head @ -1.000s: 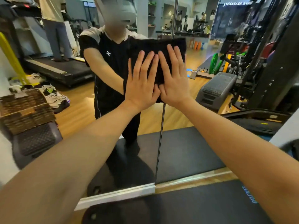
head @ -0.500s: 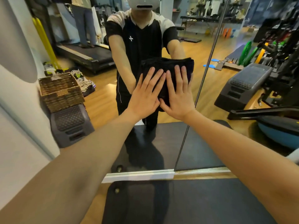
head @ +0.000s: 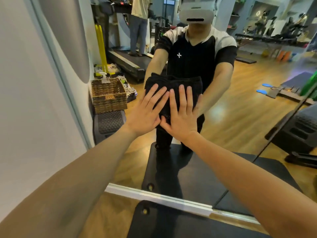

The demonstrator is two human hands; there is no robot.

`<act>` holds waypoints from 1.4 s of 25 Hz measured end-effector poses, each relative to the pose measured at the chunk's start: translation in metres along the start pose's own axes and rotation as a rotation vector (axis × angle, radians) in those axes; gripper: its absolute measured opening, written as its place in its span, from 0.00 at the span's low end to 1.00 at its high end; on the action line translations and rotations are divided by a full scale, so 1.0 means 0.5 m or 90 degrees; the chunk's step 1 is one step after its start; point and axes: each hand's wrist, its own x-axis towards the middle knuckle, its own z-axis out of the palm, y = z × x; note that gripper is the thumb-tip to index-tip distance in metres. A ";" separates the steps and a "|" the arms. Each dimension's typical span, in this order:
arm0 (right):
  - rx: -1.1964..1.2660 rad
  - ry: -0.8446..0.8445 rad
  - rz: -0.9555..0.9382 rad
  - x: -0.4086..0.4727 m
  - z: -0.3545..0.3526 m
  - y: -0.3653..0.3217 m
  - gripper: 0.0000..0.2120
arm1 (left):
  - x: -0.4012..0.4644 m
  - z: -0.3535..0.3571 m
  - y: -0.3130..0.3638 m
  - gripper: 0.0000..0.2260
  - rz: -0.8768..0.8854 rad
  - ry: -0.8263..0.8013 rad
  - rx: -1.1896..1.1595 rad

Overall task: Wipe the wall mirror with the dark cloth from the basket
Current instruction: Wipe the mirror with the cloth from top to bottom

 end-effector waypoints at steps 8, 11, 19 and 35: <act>0.018 0.092 -0.071 0.138 0.111 -0.260 0.36 | -0.163 -0.047 -0.252 0.29 -0.060 0.051 0.066; 0.036 0.092 -0.089 0.182 0.148 -0.358 0.35 | -0.223 -0.060 -0.333 0.30 -0.091 0.058 0.097; 0.053 0.056 -0.119 0.208 0.223 -0.507 0.33 | -0.335 -0.048 -0.451 0.31 -0.126 0.039 0.092; 0.077 0.067 -0.148 0.113 0.205 -0.441 0.27 | -0.342 0.009 -0.298 0.29 -0.249 0.031 0.079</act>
